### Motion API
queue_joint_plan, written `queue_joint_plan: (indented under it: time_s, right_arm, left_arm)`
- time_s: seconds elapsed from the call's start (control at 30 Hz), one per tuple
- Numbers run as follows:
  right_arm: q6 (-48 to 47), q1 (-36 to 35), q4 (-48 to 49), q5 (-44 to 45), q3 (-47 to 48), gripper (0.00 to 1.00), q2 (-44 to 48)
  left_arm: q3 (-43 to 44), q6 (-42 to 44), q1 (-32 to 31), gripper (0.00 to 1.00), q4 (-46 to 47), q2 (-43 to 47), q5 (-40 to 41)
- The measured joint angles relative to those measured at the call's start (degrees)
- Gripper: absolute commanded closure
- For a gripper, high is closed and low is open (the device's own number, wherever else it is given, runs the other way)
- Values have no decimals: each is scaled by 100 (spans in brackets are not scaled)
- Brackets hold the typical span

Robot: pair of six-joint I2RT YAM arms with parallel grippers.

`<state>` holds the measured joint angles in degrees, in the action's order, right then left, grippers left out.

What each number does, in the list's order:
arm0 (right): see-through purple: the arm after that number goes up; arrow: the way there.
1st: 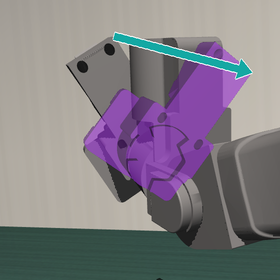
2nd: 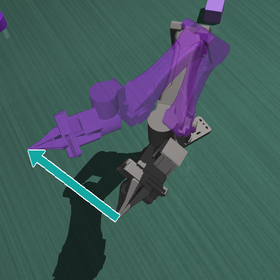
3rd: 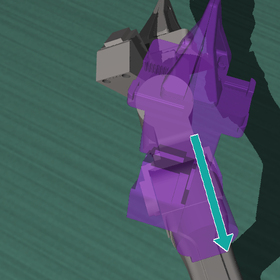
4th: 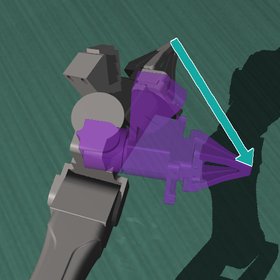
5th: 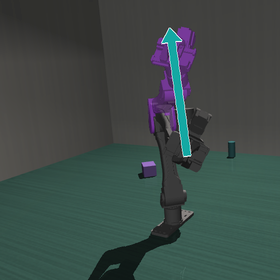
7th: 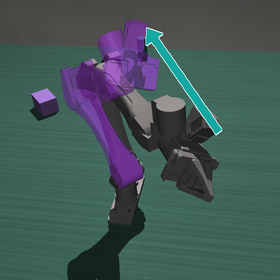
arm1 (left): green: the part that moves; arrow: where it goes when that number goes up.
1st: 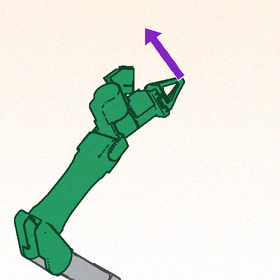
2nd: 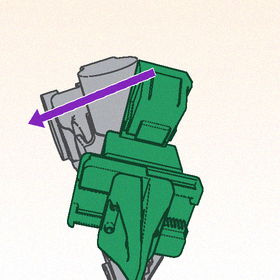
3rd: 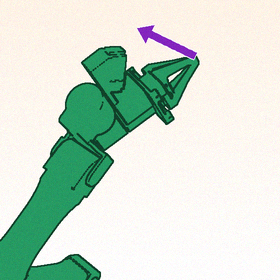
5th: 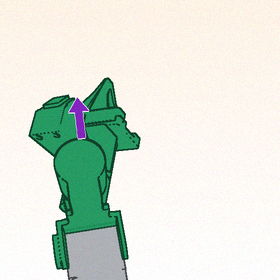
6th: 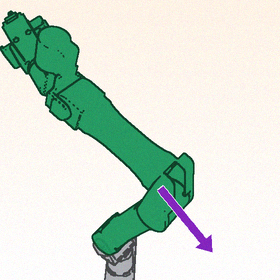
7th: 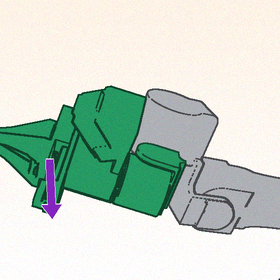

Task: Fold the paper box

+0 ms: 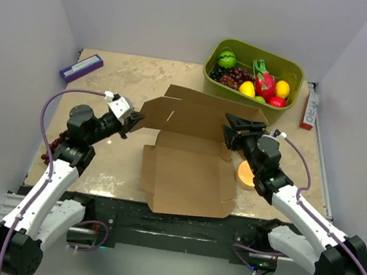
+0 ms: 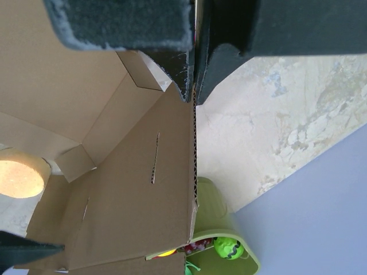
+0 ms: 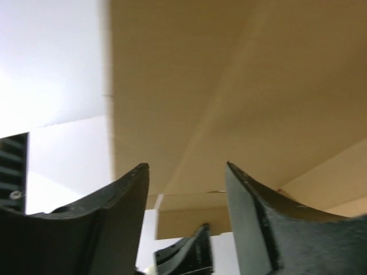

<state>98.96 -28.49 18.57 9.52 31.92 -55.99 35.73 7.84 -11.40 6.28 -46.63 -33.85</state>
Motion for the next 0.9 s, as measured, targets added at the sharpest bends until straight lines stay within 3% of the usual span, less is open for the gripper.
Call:
queue_joint_plan:
  time_s: [0.07,0.27,0.53,0.8,0.9]
  right_arm:
    - [9,0,-26,2,-221,45,-4]
    - [-24,0,-50,-9,-396,21,-48]
    - [-243,-4,-179,4,177,4,129]
    - [-120,-2,173,-63,584,5,-586]
    - [-48,2,297,-127,654,18,-883]
  left_arm:
    - [0,-50,0,100,7,-24,-31]
    - [0,-76,0,100,13,-28,-55]
    - [0,37,-11,100,2,105,-13]
    - [-35,184,-140,100,-2,306,52]
    - [-109,232,-142,100,-57,358,144]
